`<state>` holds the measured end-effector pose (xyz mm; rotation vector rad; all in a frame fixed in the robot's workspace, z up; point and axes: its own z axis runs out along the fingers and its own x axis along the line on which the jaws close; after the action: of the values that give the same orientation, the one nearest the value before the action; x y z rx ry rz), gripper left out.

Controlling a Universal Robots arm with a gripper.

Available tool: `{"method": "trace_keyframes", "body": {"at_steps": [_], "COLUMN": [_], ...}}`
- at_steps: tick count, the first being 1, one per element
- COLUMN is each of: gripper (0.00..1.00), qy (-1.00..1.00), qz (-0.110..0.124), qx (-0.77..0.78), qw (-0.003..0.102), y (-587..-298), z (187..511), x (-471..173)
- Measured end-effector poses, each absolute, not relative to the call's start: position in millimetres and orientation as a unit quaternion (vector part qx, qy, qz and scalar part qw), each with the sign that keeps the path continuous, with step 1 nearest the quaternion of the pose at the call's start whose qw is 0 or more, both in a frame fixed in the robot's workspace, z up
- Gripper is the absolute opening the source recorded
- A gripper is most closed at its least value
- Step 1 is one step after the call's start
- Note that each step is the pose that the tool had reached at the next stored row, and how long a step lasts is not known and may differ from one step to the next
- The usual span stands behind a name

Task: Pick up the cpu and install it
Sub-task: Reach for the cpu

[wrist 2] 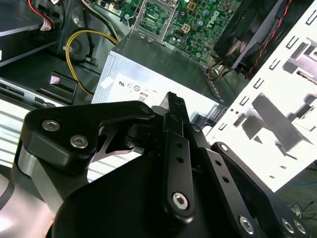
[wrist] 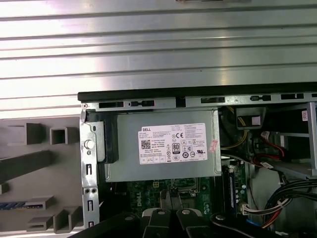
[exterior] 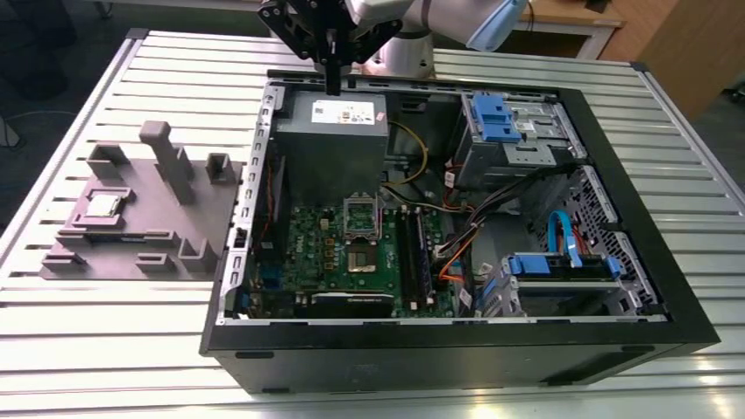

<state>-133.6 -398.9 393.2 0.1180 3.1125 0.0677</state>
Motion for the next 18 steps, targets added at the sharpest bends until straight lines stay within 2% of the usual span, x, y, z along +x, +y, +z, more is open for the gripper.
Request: {"method": "trace_keyframes", "body": {"at_steps": [18], "gripper": [0.11], "qy": [0.999], "qz": [0.022], "qx": [0.038], "qw": [0.013], "y": [-398.9], "z": [393.1], "x": [-140.5]}}
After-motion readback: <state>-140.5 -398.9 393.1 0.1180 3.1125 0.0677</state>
